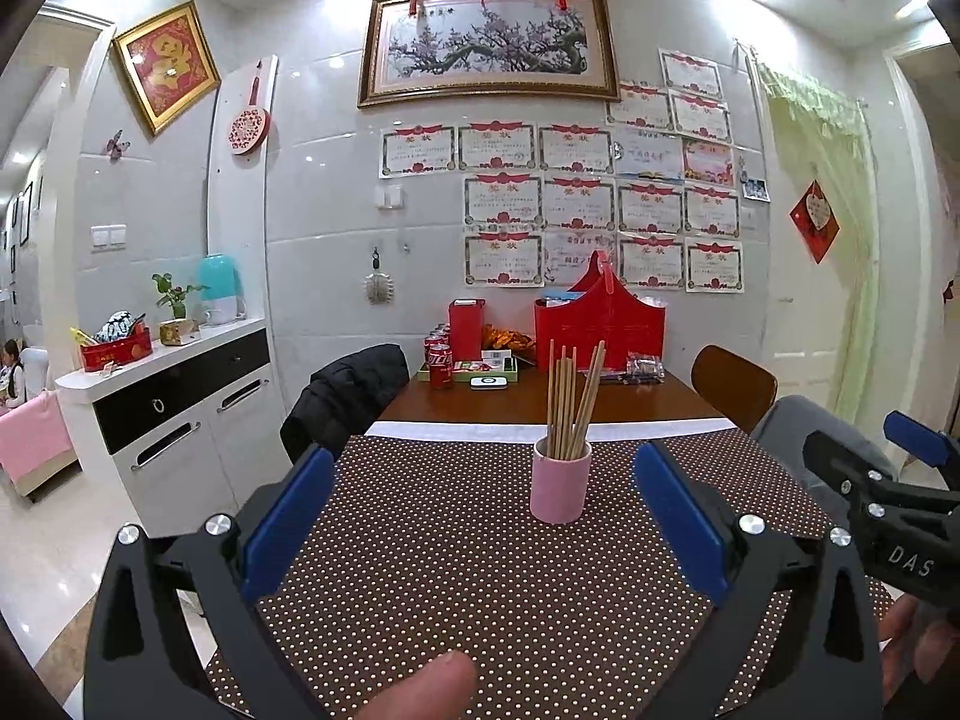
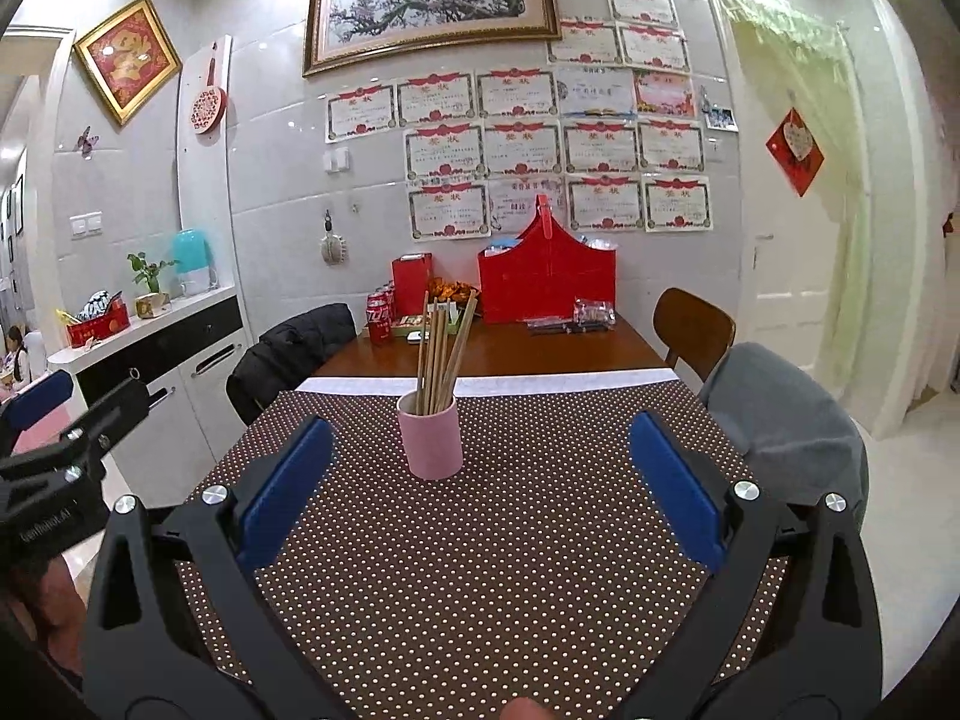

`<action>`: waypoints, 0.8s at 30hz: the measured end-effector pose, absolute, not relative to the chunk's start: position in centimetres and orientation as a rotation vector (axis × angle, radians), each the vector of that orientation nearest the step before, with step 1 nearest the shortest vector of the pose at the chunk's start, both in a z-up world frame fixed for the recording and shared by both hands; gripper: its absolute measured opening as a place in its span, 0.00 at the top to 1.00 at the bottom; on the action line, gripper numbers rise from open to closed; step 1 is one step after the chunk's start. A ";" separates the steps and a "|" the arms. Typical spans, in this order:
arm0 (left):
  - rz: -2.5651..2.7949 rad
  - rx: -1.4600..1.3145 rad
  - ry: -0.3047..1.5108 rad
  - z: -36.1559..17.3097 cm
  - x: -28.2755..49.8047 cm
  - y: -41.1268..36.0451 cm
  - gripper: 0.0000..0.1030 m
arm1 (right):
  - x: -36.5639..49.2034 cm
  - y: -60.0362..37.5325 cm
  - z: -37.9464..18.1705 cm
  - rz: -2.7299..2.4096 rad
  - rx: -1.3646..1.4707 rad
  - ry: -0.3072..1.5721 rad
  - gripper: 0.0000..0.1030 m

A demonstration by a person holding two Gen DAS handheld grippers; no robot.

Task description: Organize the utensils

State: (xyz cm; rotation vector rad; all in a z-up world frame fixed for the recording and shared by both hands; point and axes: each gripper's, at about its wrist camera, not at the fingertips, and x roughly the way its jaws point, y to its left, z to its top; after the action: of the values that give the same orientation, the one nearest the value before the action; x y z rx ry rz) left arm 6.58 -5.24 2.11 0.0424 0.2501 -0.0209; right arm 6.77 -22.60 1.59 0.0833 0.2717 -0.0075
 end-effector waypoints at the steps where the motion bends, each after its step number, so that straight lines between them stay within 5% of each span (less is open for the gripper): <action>1: -0.017 0.044 0.248 2.2 6.4 -5.2 0.04 | 6.6 -22.4 1.7 -0.010 0.077 0.269 0.06; 24: -0.015 0.027 0.244 2.3 5.9 -4.9 0.04 | 6.8 -21.2 1.7 0.001 0.064 0.271 0.06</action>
State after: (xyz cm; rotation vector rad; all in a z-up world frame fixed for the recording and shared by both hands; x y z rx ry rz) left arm 5.89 -4.86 2.31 0.0272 0.2437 -0.0145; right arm 6.77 -21.17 1.69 0.0637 0.2709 0.0006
